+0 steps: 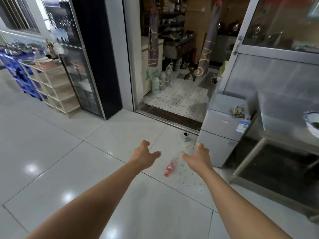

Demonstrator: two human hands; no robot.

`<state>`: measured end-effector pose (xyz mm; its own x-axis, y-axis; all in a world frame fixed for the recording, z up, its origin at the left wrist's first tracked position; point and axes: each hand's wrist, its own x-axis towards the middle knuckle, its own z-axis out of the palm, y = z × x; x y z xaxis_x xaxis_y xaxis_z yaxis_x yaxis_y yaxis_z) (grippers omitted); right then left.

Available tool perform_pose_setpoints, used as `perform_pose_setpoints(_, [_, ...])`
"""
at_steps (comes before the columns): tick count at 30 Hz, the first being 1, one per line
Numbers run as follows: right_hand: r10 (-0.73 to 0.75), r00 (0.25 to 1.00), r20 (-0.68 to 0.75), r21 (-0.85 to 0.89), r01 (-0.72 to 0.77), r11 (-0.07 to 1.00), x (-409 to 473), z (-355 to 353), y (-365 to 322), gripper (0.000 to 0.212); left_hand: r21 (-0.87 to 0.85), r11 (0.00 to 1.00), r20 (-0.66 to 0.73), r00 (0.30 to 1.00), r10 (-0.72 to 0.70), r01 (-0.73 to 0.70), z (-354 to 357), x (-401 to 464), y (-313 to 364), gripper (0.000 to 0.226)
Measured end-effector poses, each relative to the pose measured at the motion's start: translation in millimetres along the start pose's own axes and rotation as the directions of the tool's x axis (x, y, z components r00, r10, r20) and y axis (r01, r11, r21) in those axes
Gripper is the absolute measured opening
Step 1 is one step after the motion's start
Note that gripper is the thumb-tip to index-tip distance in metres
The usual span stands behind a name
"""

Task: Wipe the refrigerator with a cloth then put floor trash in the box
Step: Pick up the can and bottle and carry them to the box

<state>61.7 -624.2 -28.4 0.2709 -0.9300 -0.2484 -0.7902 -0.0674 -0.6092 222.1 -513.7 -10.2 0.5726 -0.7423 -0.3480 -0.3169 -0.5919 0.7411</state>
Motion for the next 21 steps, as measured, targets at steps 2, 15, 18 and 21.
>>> perform_pose_setpoints(2, [0.023, 1.0, 0.0, 0.001, -0.023, 1.0, 34, 10, -13, 0.071, 0.016, 1.0, 0.018, 1.0, 0.004, -0.004, -7, 41, 3, 0.065])
perform_pose_setpoints(15, [0.27, 0.956, -0.112, 0.041, -0.267, 0.963, 234, 54, -107, 0.073, 0.126, 0.985, 0.209, 0.974, 0.092, -0.12, -64, 317, 44, 0.062])
perform_pose_setpoints(18, [0.318, 0.941, -0.118, 0.054, -0.314, 0.948, 274, 61, -118, 0.074, 0.143, 0.98, 0.258, 0.961, 0.098, -0.138, -61, 367, 57, 0.062])
perform_pose_setpoints(21, [0.363, 0.923, -0.127, 0.084, -0.354, 0.931, 322, 68, -124, 0.072, 0.173, 0.97, 0.31, 0.945, 0.108, -0.168, -53, 420, 74, 0.062])
